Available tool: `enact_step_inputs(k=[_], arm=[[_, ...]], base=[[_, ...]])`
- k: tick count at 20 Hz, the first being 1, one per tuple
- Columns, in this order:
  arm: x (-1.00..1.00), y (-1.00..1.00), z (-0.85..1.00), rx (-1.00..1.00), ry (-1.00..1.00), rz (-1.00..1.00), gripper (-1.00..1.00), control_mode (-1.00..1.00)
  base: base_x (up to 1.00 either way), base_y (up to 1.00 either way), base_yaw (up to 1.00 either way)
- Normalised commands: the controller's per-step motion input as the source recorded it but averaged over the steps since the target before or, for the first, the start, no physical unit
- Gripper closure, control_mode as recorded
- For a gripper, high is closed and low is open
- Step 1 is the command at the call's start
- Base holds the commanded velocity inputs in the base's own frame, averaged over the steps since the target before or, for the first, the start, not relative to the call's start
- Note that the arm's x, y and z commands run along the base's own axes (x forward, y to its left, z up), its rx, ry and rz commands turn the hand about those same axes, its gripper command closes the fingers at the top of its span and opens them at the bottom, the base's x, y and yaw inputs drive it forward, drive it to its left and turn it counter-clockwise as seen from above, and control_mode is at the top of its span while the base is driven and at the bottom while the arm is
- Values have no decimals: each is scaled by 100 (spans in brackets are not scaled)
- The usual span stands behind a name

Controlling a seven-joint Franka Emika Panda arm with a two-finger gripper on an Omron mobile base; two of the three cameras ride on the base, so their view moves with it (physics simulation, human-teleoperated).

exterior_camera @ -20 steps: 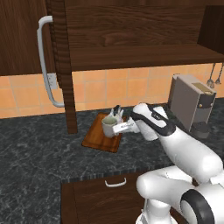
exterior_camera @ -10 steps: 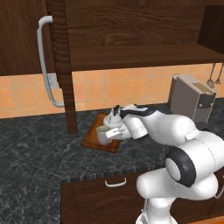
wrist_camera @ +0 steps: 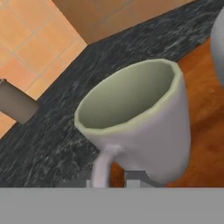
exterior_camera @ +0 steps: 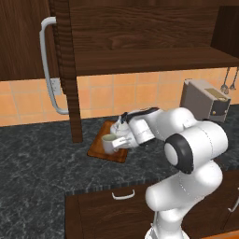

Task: Pick the kettle from the counter and place it on the tray. Then pick the mug from the cabinet and place it on the tray. Then close the cabinet doors.

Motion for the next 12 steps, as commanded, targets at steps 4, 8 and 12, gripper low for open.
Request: enact_step_inputs(k=[4,8,12], arm=[[28,8,-24,0,-4,0,100,-100],[13,5,-26,-1,-1,0,100,-100],[9,2,-19,-3,0,0,100,-100]], base=[[0,0,0],[0,0,0],[0,0,0]])
